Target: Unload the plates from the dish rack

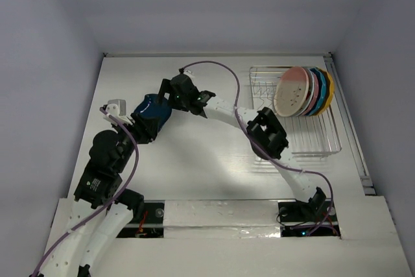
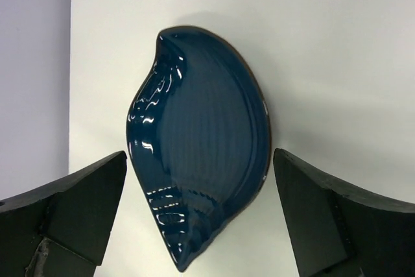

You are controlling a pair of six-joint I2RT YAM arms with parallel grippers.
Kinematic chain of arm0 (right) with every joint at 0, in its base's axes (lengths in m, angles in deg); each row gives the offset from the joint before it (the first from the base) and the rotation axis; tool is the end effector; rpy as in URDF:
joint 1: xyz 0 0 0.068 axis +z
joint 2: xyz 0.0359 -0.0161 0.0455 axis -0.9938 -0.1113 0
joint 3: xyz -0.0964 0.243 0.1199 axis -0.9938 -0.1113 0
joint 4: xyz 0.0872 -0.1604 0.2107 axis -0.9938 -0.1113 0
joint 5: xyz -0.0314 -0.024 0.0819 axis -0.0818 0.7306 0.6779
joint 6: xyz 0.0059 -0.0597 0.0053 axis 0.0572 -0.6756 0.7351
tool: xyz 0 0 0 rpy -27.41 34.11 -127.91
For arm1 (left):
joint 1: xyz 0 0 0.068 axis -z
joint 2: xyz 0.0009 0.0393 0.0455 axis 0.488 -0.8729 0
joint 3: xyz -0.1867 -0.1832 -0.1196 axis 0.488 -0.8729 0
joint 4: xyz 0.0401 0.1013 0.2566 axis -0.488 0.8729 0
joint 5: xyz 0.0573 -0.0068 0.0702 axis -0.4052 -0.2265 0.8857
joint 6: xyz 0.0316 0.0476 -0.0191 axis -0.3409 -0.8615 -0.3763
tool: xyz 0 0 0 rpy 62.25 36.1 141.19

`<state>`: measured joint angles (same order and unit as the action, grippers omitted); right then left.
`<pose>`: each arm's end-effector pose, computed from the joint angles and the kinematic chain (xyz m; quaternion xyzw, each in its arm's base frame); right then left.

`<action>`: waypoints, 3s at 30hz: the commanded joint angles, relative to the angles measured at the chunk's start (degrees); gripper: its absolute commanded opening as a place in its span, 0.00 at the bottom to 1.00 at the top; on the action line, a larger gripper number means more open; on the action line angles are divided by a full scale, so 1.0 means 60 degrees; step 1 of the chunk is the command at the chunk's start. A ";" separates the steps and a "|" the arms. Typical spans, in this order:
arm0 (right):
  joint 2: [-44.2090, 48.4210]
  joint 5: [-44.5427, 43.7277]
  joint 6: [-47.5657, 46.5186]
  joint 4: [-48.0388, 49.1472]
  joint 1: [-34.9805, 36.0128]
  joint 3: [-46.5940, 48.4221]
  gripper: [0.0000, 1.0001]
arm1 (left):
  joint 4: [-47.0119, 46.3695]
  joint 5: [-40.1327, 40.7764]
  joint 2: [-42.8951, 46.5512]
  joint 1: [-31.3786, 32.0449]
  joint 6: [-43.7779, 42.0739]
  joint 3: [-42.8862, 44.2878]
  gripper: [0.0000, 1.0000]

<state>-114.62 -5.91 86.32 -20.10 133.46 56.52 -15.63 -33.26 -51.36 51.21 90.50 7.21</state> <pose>0.3934 0.4581 0.2000 0.0385 0.8679 0.3460 0.3545 0.1183 -0.0456 0.3595 -0.0215 0.7121 -0.2532 0.6545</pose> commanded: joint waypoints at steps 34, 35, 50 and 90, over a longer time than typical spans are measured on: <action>1.2619 -0.3089 -0.5465 -0.1078 -0.6475 -0.9779 0.53 | -0.0501 -0.0358 -0.0208 -0.0649 -0.0084 -0.0061 0.42; 1.2503 -0.3073 -0.5465 -0.1063 -0.6563 -0.9794 0.53 | -0.0530 -0.0358 -0.0237 -0.0649 -0.0084 -0.0061 0.43; 1.0937 -0.2341 -0.5260 -0.0242 -0.7385 -1.0014 0.50 | -0.0516 -0.0388 -0.0457 -0.0912 -0.0113 -0.0061 0.43; 1.1738 -0.2664 -0.6183 -0.0155 -0.7092 -0.8652 0.00 | -0.0588 -0.0710 -0.0237 -0.1088 -0.0128 -0.0090 0.42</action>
<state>-50.58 -20.10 50.19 -26.11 91.21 -0.96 -16.11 -36.93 -53.19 45.11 90.43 7.14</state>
